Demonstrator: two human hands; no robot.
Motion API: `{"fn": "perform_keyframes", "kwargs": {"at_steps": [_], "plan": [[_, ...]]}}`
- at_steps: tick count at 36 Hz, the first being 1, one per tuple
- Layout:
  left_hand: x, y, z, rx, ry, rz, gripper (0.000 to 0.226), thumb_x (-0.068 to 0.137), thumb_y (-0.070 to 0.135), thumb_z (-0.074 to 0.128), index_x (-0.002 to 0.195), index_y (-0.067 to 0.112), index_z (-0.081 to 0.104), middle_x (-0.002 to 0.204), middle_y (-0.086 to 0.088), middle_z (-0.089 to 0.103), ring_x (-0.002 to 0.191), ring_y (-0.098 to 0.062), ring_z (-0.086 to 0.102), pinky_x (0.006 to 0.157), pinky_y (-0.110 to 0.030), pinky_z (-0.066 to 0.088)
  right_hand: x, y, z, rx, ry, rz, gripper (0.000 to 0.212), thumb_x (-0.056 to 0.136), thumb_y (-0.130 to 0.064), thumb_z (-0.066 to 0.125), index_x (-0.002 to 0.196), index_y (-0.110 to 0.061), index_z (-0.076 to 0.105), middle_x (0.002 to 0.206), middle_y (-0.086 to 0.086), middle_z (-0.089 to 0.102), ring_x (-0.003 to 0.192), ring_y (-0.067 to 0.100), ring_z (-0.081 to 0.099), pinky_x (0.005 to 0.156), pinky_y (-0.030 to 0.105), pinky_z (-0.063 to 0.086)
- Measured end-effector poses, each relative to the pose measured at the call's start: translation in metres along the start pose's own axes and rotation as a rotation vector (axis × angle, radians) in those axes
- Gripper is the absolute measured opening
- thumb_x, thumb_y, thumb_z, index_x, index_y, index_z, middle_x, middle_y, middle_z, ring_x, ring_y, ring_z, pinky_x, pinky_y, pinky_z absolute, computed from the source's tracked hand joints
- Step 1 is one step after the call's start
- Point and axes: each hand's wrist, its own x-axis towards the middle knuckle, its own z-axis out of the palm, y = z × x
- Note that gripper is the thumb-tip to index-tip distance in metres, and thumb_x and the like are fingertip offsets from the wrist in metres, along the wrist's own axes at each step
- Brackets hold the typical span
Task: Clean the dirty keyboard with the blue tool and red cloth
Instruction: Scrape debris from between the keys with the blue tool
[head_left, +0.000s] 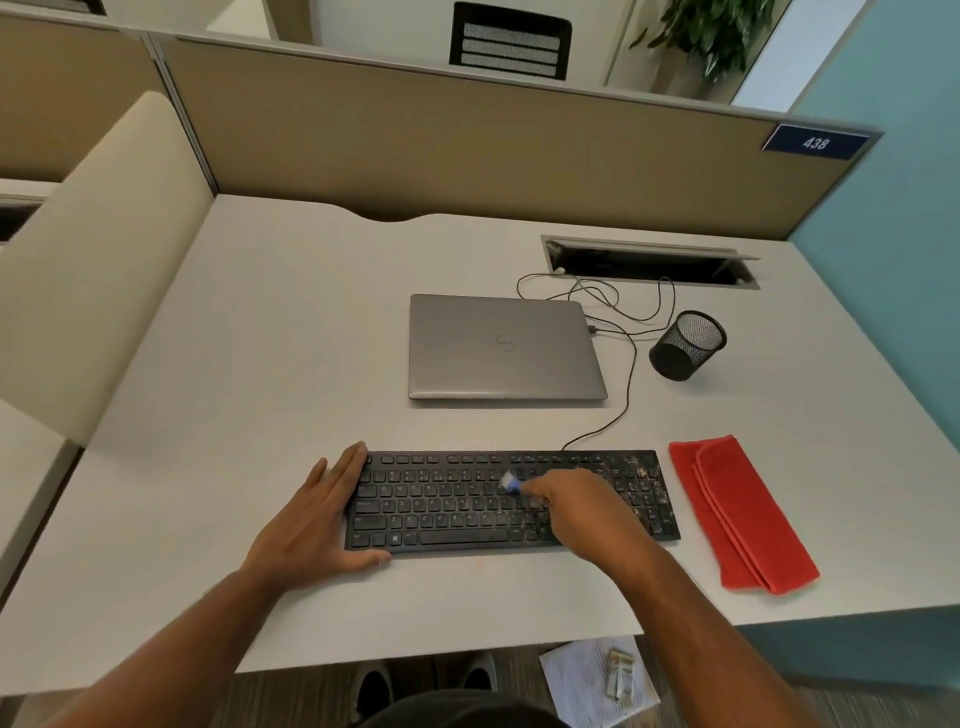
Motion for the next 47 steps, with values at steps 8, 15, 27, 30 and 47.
{"fn": "perform_keyframes", "kwargs": {"at_steps": [8,15,27,30,47], "plan": [[0.001,-0.003,0.002,0.015,-0.006,-0.001,0.139,0.070,0.096,0.056,0.163,0.022,-0.016,0.172,0.009,-0.011,0.157,-0.006,-0.003,0.128,-0.029,-0.009,-0.009,-0.004,0.013,0.163,0.240,-0.098,0.039,0.103,-0.017,0.048,0.127,-0.043,0.064,0.108,-0.005,0.073,0.079,0.012,0.064,0.072,0.029,0.051],[0.002,-0.006,0.004,0.012,-0.011,-0.015,0.139,0.069,0.097,0.055,0.163,0.023,-0.018,0.173,0.008,-0.010,0.159,-0.011,0.001,0.129,-0.034,-0.004,-0.016,0.007,0.005,-0.075,0.212,-0.030,0.049,0.097,-0.007,0.050,0.130,-0.042,0.062,0.109,-0.001,0.072,0.086,0.018,0.065,0.077,0.033,0.052],[0.001,-0.003,0.002,0.008,0.004,-0.005,0.139,0.070,0.094,0.058,0.163,0.023,-0.016,0.172,0.009,-0.010,0.156,-0.007,-0.003,0.125,-0.023,-0.013,-0.013,0.011,-0.001,0.021,0.160,-0.012,0.046,0.100,-0.009,0.049,0.130,-0.040,0.064,0.121,-0.002,0.071,0.097,0.019,0.066,0.089,0.032,0.053],[0.001,-0.001,0.002,0.006,0.005,-0.009,0.138,0.070,0.093,0.059,0.162,0.023,-0.017,0.171,0.011,-0.012,0.155,-0.005,-0.006,0.125,-0.022,-0.014,-0.014,0.017,-0.007,-0.054,0.111,0.075,0.043,0.099,-0.011,0.053,0.130,-0.038,0.065,0.120,0.001,0.070,0.101,0.021,0.067,0.091,0.033,0.053],[0.000,0.003,-0.001,0.003,0.000,-0.012,0.137,0.071,0.089,0.065,0.163,0.022,-0.013,0.170,0.010,-0.010,0.148,0.006,-0.017,0.119,-0.014,-0.019,-0.001,0.008,-0.025,-0.117,-0.239,0.095,0.072,0.096,0.004,0.052,0.154,-0.036,0.036,0.158,0.006,0.039,0.137,0.031,0.046,0.111,0.039,0.039]]}}
